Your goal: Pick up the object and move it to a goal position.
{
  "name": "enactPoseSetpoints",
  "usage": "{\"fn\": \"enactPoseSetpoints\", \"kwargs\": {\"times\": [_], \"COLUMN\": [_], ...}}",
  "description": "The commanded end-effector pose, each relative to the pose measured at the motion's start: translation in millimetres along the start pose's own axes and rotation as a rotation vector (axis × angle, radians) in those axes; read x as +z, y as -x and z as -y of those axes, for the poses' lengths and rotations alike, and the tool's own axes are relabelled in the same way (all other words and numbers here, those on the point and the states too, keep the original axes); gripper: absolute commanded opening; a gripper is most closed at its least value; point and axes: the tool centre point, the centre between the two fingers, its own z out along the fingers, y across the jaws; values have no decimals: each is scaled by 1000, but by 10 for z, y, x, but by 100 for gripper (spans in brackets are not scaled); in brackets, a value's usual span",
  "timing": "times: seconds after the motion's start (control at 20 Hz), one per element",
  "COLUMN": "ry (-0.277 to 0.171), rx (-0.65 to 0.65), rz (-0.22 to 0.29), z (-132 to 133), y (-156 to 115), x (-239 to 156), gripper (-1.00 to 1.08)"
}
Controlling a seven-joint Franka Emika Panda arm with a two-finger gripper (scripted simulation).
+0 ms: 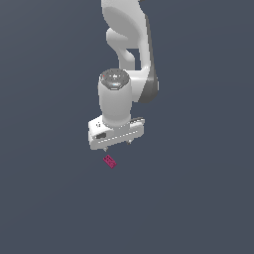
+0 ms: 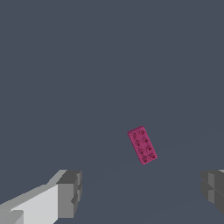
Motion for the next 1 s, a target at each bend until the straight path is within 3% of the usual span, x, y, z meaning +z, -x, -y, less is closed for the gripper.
{"fn": "enactPoseSetpoints", "kwargs": {"times": [0.0,0.5,0.95], "ry": [-5,-33,-50], "rx": [-57,-267,-372], "rz": [6,22,24], "z": [-66,-295,-402], "y": [8,70,120], "x": [136,654,921], "gripper": [100,100,100]}}
